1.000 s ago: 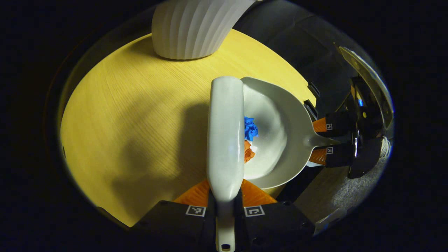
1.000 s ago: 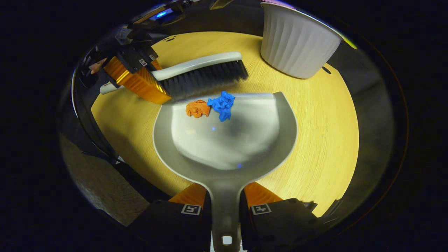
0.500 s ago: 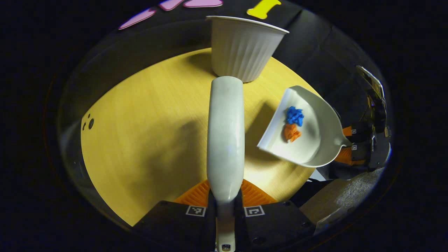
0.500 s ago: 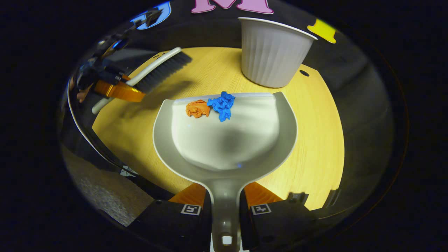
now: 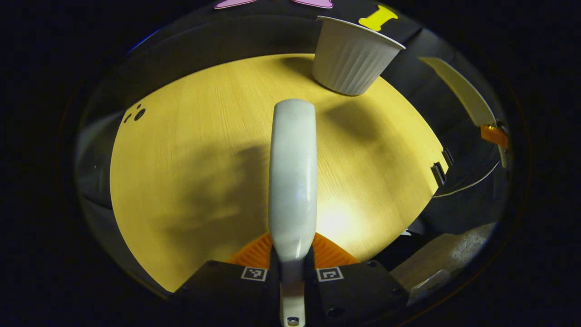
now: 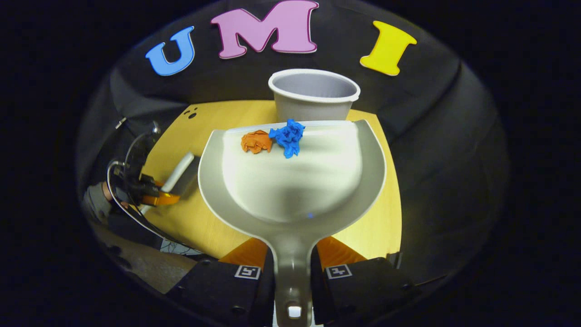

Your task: Pick up the small broom and dustpan from the desktop, sweep the trash into the dustpan with the broom, and then empty the trash into the garbage bin.

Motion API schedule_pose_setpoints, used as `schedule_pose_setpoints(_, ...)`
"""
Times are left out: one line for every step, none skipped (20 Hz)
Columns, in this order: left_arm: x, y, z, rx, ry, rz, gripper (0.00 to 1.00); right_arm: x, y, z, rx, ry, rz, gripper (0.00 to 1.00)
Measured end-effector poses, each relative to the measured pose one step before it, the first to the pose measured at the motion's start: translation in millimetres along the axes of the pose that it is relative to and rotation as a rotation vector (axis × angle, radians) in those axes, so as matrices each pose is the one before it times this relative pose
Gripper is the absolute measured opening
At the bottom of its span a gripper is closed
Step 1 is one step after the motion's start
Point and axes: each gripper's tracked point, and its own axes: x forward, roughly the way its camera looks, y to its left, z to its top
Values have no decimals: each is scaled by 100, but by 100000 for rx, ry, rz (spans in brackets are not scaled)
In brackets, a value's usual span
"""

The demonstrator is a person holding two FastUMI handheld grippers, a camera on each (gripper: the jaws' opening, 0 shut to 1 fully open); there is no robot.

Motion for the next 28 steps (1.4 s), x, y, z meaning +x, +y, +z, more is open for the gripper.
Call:
schedule_pose_setpoints(113,-33,-574,220,228,181,25,-648,-258,701,19,-1035,-355,37)
schedule_pose_setpoints(113,1,-513,312,410,48,25,-305,-774,1828,-256,-1164,-945,37)
schedule_pose_setpoints(172,-101,-603,89,52,-319,25,-92,-888,1366,-389,-702,-1522,37)
schedule_pose_setpoints(55,-352,-360,-250,144,-780,25,205,-897,1104,-681,-645,-1583,37)
schedule_pose_setpoints(52,-369,-405,-425,-111,-564,25,220,-855,1234,-122,-843,-1649,37)
schedule_pose_setpoints(32,-259,-257,-344,-95,-389,24,468,-838,1028,124,67,-1534,37)
schedule_pose_setpoints(27,212,-283,-172,-107,-264,25,639,-1134,1100,-658,10,-2156,33)
schedule_pose_setpoints(-25,2,-209,-95,-34,65,25,505,-1183,939,-1303,391,-2806,32)
schedule_pose_setpoints(-36,122,-258,-34,-8,50,25,482,-1260,956,-2789,556,-3397,37)
schedule_pose_setpoints(-104,180,-215,-159,-38,86,25,448,-1065,1001,-3039,-151,-3596,37)
schedule_pose_setpoints(-91,313,-243,-250,-47,76,25,660,-1105,946,-3028,423,-3451,37)
schedule_pose_setpoints(-56,294,-282,-374,176,114,25,512,-922,861,-2580,938,-2609,37)
schedule_pose_setpoints(-16,303,-346,-451,130,321,25,599,-689,907,-1997,382,-2003,37)
schedule_pose_setpoints(-38,290,-245,-494,94,208,25,562,-613,769,-1678,746,-1385,37)
schedule_pose_setpoints(13,308,-308,-727,-6,225,25,464,-528,753,-2118,1086,-1371,37)
schedule_pose_setpoints(-70,213,-295,-843,100,49,25,597,-479,670,-2894,1328,-1424,37)
schedule_pose_setpoints(30,251,-281,-645,87,91,25,442,-521,542,-3573,1866,-1612,37)
schedule_pose_setpoints(26,314,-159,-505,144,300,25,451,-438,571,-4072,2217,-1274,37)
schedule_pose_setpoints(132,60,-203,-410,-32,204,25,371,-425,636,-4109,2313,-1068,37)
schedule_pose_setpoints(29,162,-175,-557,32,229,25,293,-169,419,-3287,1683,-680,37)
schedule_pose_setpoints(49,112,-161,-471,-144,92,25,268,-140,426,-3935,3375,30,37)
schedule_pose_setpoints(128,-18,-181,-443,-145,-28,25,199,-105,366,-2880,2260,534,37)
schedule_pose_setpoints(4,17,-122,-414,-115,-17,25,478,-127,378,-4087,2817,459,36)
schedule_pose_setpoints(-44,93,-86,-517,-203,-52,25,370,9,476,-2826,2623,760,36)
schedule_pose_setpoints(136,-77,-147,-722,-130,-136,25,321,97,487,-3307,2228,375,36)
schedule_pose_setpoints(99,12,-188,-778,-295,-26,24,149,-207,398,-2768,2039,-195,36)
schedule_pose_setpoints(1,46,-61,-644,-171,26,25,2,-205,247,-2845,2169,-713,36)
schedule_pose_setpoints(80,6,-148,-563,-221,34,25,95,-76,393,-2104,1507,-396,32)
